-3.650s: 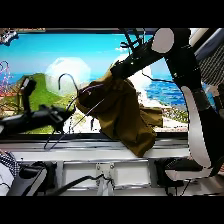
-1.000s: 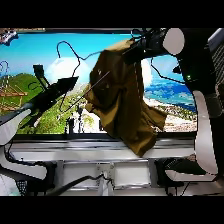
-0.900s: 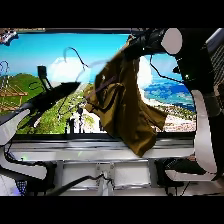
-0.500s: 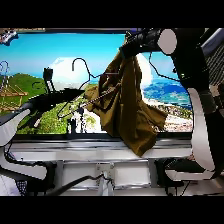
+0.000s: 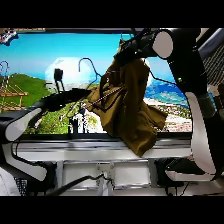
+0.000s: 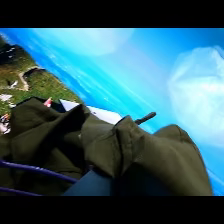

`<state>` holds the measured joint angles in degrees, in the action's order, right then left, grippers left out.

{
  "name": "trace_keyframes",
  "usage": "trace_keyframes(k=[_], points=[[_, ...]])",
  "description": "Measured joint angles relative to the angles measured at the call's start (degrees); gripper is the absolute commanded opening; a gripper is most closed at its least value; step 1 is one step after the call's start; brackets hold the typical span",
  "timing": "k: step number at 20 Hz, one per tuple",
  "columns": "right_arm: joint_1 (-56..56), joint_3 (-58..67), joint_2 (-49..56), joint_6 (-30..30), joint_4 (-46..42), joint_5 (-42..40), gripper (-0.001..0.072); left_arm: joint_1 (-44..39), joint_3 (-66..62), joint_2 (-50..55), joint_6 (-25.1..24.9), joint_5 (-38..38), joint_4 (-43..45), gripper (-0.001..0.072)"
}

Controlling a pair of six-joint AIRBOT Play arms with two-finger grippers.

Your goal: Fold the clothes and pants, and hang the long-sleeved shirts on hangers.

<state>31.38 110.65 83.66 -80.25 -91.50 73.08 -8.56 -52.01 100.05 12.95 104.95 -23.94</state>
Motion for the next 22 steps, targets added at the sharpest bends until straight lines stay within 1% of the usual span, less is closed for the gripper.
trace_keyframes(k=[3, 7, 11, 15, 18, 19, 21, 22], points=[[2.45, 0.00, -0.70, 0.37, 0.02, 1.01, 0.0025, -4.52, -3.39, 3.32, 0.31, 0.28, -5.09, 0.0017], [4.20, 0.00, -2.64, 0.39, 0.22, 2.91, 0.0026, -6.05, -6.36, 6.27, 0.46, 0.85, -10.95, 0.0017], [4.57, 0.02, -4.46, 0.42, 0.44, 6.32, 0.0027, -5.92, -7.37, 6.97, 0.90, 1.03, -12.74, 0.0017], [4.68, 0.02, -5.14, 0.44, 4.48, 13.57, 0.0031, -6.56, -8.00, 5.79, 1.11, 1.07, -13.35, 0.0017], [4.68, 0.02, -5.38, 0.87, 9.25, 18.69, 0.0186, -7.06, -8.20, 3.37, 1.27, 1.09, -13.18, 0.0017], [4.70, 0.02, -5.66, 1.36, 11.28, 19.89, 0.0261, -7.13, -8.22, 2.49, 1.27, 1.09, -12.70, 0.0017], [4.70, 0.02, -6.80, 2.51, 15.30, 20.85, 0.0367, -7.37, -8.26, 0.74, 1.27, 1.11, -11.28, 0.0017], [4.70, 0.02, -7.80, 3.06, 17.11, 20.76, 0.0369, -7.52, -8.26, 0.00, 1.31, 1.11, -10.47, 0.0017]])
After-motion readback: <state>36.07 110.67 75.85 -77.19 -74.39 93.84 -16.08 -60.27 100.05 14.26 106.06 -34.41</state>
